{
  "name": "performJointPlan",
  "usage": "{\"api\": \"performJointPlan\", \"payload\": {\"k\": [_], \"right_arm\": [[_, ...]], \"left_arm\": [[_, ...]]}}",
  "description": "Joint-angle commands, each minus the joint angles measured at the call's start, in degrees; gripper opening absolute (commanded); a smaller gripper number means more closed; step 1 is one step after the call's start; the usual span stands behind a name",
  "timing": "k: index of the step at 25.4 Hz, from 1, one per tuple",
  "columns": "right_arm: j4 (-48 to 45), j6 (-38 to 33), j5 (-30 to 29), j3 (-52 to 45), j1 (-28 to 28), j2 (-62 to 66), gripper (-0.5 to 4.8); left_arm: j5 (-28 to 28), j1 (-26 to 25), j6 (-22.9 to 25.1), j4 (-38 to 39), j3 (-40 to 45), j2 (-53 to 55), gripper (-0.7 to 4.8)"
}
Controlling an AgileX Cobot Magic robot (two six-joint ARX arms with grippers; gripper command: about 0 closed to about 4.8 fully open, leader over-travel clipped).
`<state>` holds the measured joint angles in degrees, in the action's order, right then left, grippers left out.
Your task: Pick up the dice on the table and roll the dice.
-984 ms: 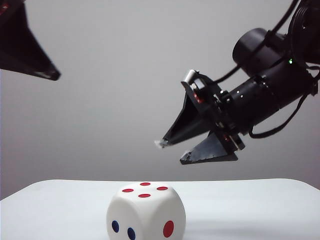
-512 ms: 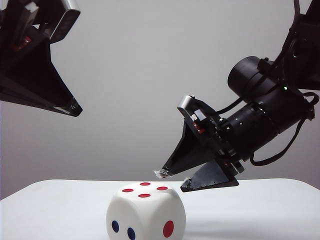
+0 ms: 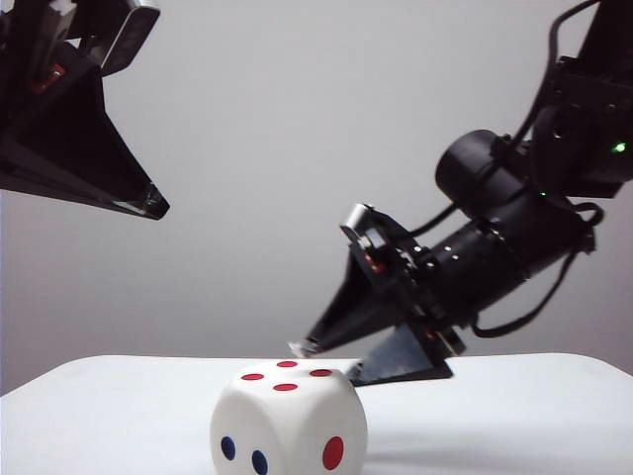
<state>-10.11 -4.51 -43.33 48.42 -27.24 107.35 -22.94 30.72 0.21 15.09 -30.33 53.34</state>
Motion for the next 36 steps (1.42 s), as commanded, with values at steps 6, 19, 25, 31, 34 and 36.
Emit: {"api": "performJointPlan", "payload": {"k": [6,19,25,31,34,36], "right_arm": [[1.38,-0.2,-0.09,4.09,-3.21,4.2,2.9],[4.81,-0.15,-0.24,8.7,-0.9,1.16,-0.01],[11.72,0.11,1.31,12.39,4.55,-7.54,-0.01],[12.81,0.85,0.26,12.57,8.15,-13.09,0.0],[13.14,6.38,-3.21,14.47,9.38,-19.69,0.41],[13.09,9.9,-3.54,16.22,9.51,-24.33,1.82]], "left_arm": [[-0.31,0.02,0.22,-0.76,-0.15,-0.02,-0.05],[5.14,0.02,0.24,-2.38,-0.15,-0.04,-0.05],[8.7,0.02,0.2,-10.19,-0.15,-0.04,-0.05],[8.61,0.02,-0.2,-11.98,-0.15,-0.04,-0.05],[8.61,0.02,-0.2,-12.68,-0.15,-0.04,-0.05],[8.63,0.02,-0.2,-13.33,-0.15,-0.02,-0.05]]}}
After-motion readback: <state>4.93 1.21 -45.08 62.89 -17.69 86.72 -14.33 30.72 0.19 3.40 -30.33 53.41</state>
